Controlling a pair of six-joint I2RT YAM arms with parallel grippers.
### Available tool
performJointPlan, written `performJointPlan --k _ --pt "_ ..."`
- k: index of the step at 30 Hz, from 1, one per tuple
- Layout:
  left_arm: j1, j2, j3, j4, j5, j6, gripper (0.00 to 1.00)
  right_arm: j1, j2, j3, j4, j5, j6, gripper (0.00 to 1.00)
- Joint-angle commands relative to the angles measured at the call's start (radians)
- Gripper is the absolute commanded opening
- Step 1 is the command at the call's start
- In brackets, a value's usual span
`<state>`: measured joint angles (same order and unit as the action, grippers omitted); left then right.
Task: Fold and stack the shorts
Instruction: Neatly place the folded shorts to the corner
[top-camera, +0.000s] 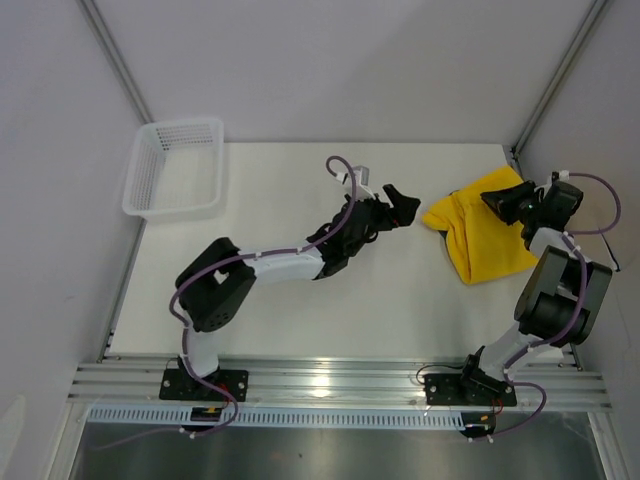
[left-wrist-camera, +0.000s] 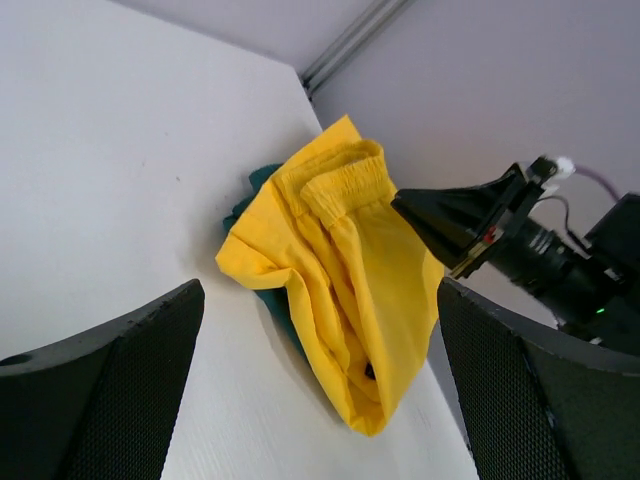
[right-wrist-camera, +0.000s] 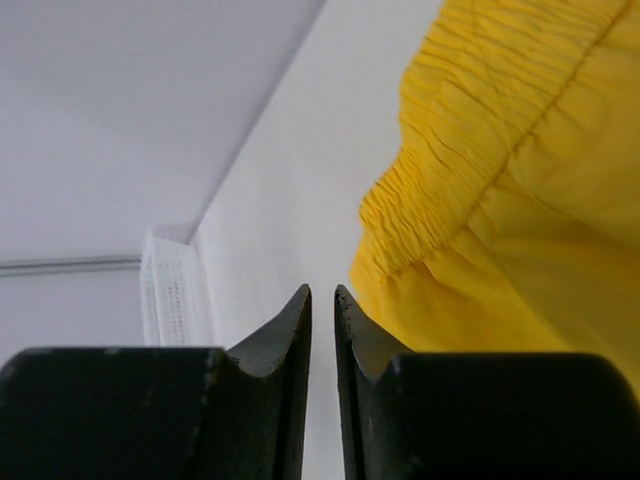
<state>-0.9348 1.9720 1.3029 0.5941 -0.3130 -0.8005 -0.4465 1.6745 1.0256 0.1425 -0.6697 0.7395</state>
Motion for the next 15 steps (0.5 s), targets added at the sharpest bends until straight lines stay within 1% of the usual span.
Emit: performJointPlan --k 1,4,6,8,9,10,11,12,13,15 --pt "0.031 -0.148 -0.103 0.049 -0.003 0.087 0.99 -0.004 -0.061 -0.083 0.362 -0.012 0.155 0.17" --pt "0.042 -0.220 -0.163 0.047 -0.009 0.121 0.99 -0.006 -0.033 -0.171 0.549 0.027 0.221 0.15" --pt "0.048 -0.249 -0.189 0.047 -0.008 0.132 0.99 -0.006 0.000 -0.203 0.627 0.042 0.265 0.18" --pt "0.053 -0.265 -0.214 0.052 0.000 0.132 0.99 -0.006 0.085 -0.232 0.744 0.038 0.305 0.18" --pt "0.056 -0.268 -0.217 0.053 0.003 0.127 0.99 -0.006 0.124 -0.237 0.782 0.021 0.366 0.18" --pt "0.057 -0.268 -0.231 0.064 0.009 0.124 0.99 -0.008 0.214 -0.239 0.868 0.010 0.403 0.18" --pt "0.060 -0.272 -0.238 0.068 0.014 0.119 0.99 -0.006 0.265 -0.249 0.931 -0.004 0.450 0.17" --pt "0.062 -0.271 -0.244 0.078 0.018 0.110 0.99 -0.004 0.321 -0.254 1.051 -0.031 0.556 0.15" --pt "0.063 -0.272 -0.254 0.084 0.025 0.107 0.99 -0.004 0.420 -0.263 1.128 -0.034 0.613 0.15" --pt "0.064 -0.274 -0.264 0.092 0.029 0.103 0.99 0.003 0.499 -0.297 1.287 -0.034 0.732 0.12"
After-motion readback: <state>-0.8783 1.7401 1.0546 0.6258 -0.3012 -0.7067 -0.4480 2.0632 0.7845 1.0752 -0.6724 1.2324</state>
